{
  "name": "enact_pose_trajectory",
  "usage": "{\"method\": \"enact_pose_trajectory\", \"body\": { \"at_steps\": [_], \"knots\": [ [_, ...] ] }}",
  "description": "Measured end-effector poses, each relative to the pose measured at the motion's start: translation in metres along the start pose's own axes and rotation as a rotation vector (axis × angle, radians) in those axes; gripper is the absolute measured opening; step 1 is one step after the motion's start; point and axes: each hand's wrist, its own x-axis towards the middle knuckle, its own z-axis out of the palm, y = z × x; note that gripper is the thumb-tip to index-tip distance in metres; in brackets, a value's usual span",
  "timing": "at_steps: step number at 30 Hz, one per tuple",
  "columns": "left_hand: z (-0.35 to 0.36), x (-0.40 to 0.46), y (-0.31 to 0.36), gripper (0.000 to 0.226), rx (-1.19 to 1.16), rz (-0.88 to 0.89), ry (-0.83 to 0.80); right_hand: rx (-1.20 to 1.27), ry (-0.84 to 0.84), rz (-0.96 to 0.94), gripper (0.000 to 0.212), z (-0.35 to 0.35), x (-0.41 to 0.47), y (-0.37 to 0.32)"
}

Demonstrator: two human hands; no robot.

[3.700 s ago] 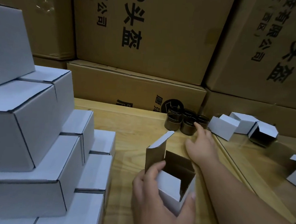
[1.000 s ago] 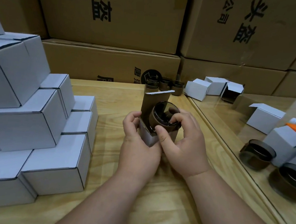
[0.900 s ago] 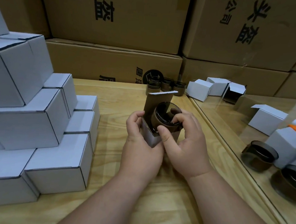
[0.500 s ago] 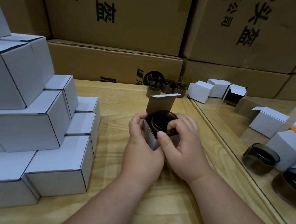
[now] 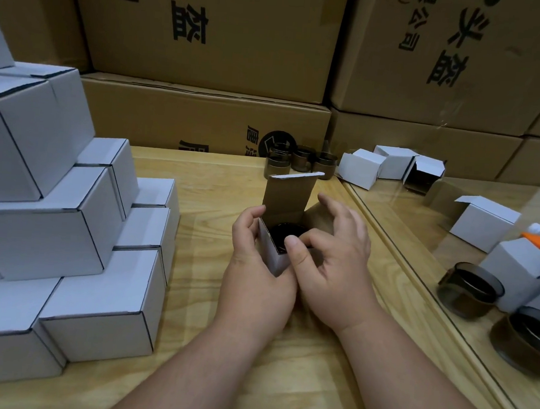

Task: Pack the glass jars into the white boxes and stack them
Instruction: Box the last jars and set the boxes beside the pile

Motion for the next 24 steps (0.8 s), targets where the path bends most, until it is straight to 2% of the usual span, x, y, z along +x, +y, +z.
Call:
{"method": "enact_pose_trajectory", "body": {
  "at_steps": [3, 5, 8, 11, 14, 18, 21, 24],
  "knots": [
    [-0.001, 0.0, 0.0, 0.078, 0.003, 0.005, -0.019, 0.067, 0.015, 0.027, 0.036, -0.001, 0.0, -0.002],
    [-0.001, -0.001, 0.0, 0.086, 0.047, 0.001, -0.04, 0.199, 0.089, 0.051, 0.026, -0.003, 0.0, -0.003],
    [-0.001, 0.001, 0.001, 0.09, 0.161, 0.022, -0.058, 0.465, 0.195, 0.175, 0.027, -0.005, 0.0, -0.004],
    [-0.001, 0.001, -0.001, 0.074, 0.213, 0.078, -0.092, 0.65, 0.198, 0.427, 0.026, -0.006, 0.005, 0.001],
    [0.001, 0.001, -0.005, 0.056, 0.217, 0.057, -0.114, 0.712, 0.154, 0.549, 0.035, -0.007, 0.008, 0.007],
    [0.001, 0.001, -0.002, 0.045, 0.207, 0.049, -0.109, 0.789, 0.035, 0.571, 0.046, -0.006, 0.009, 0.008],
    [0.001, -0.001, 0.002, 0.028, 0.166, 0.041, -0.083, 0.779, -0.008, 0.555, 0.052, -0.005, 0.007, 0.009],
    [0.001, -0.001, 0.004, 0.023, 0.152, 0.052, -0.065, 0.78, -0.023, 0.509, 0.05, -0.005, 0.007, 0.007]
  ]
}}
